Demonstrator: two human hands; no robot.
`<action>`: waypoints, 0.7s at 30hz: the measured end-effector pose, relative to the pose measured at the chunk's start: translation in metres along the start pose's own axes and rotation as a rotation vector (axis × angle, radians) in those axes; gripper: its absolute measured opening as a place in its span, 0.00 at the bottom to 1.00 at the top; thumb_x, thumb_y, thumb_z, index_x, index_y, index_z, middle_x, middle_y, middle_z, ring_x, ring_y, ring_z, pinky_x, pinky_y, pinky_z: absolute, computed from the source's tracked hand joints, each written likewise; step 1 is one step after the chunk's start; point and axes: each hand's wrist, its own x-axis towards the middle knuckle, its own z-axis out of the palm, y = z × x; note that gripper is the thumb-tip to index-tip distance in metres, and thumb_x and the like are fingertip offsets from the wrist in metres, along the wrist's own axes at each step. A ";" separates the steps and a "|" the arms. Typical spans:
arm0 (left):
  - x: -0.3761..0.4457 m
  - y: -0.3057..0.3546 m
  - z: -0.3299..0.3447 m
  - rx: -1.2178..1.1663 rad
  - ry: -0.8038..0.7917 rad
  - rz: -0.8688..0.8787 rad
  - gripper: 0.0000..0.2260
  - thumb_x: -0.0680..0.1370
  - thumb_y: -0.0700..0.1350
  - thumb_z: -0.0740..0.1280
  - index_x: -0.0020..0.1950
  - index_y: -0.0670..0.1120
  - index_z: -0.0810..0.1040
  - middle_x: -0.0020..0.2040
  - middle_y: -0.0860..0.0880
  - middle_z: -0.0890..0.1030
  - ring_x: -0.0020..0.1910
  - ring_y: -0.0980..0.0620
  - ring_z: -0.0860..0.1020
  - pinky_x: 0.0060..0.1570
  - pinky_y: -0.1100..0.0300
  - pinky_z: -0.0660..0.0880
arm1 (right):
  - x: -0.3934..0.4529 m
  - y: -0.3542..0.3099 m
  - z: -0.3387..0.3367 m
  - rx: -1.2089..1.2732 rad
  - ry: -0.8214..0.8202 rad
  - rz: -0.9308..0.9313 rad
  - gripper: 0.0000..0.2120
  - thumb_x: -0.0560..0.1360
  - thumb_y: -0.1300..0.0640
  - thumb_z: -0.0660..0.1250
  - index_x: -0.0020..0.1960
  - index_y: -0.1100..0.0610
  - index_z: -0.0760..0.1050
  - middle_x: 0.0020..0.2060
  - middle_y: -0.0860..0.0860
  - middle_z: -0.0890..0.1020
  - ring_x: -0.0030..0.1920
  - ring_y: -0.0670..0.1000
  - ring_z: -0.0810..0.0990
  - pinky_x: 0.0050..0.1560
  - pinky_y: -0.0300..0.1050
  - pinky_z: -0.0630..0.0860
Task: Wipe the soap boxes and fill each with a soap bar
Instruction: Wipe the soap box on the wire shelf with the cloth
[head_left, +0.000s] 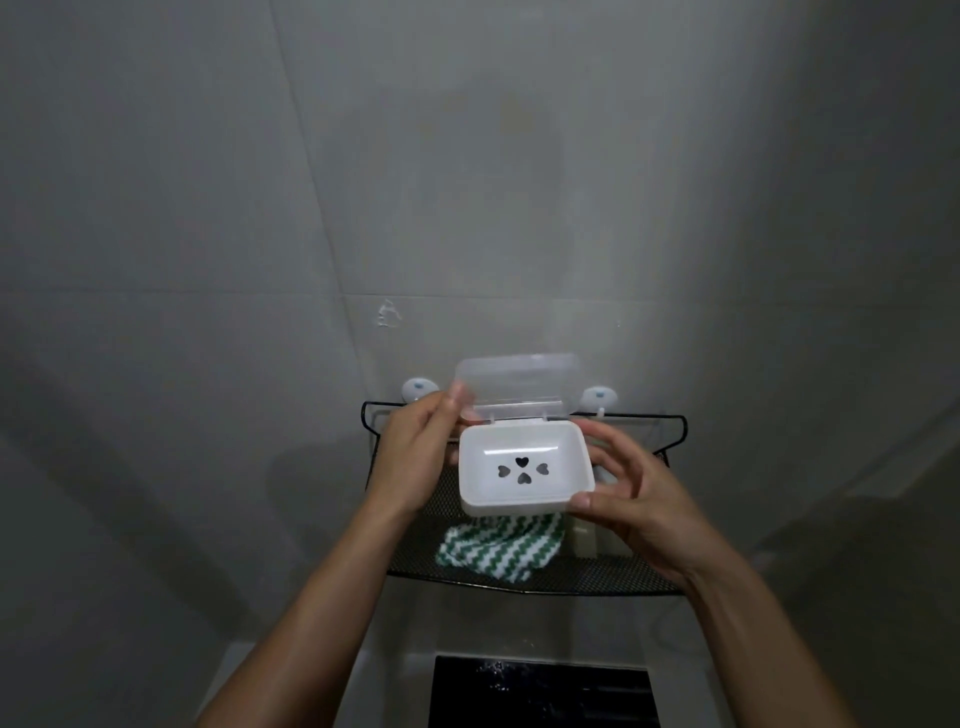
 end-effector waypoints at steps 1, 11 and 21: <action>0.002 0.001 0.001 -0.017 0.019 -0.031 0.25 0.73 0.67 0.61 0.45 0.47 0.84 0.44 0.47 0.86 0.45 0.48 0.85 0.40 0.52 0.81 | 0.000 0.001 0.000 0.001 -0.005 0.002 0.39 0.63 0.72 0.76 0.71 0.54 0.72 0.64 0.55 0.81 0.59 0.64 0.83 0.54 0.50 0.83; 0.008 -0.001 0.003 -0.045 0.032 -0.092 0.13 0.80 0.42 0.66 0.41 0.53 0.86 0.41 0.47 0.86 0.36 0.53 0.82 0.33 0.63 0.75 | -0.001 0.004 0.001 -0.011 0.000 -0.011 0.41 0.63 0.72 0.75 0.72 0.54 0.70 0.66 0.55 0.80 0.61 0.64 0.82 0.60 0.54 0.81; 0.001 -0.009 -0.004 -0.167 -0.078 -0.289 0.15 0.73 0.33 0.72 0.57 0.44 0.79 0.41 0.43 0.85 0.42 0.45 0.84 0.41 0.53 0.81 | -0.004 -0.001 -0.002 0.022 0.052 0.070 0.36 0.64 0.70 0.74 0.71 0.53 0.72 0.62 0.58 0.82 0.59 0.61 0.83 0.54 0.53 0.83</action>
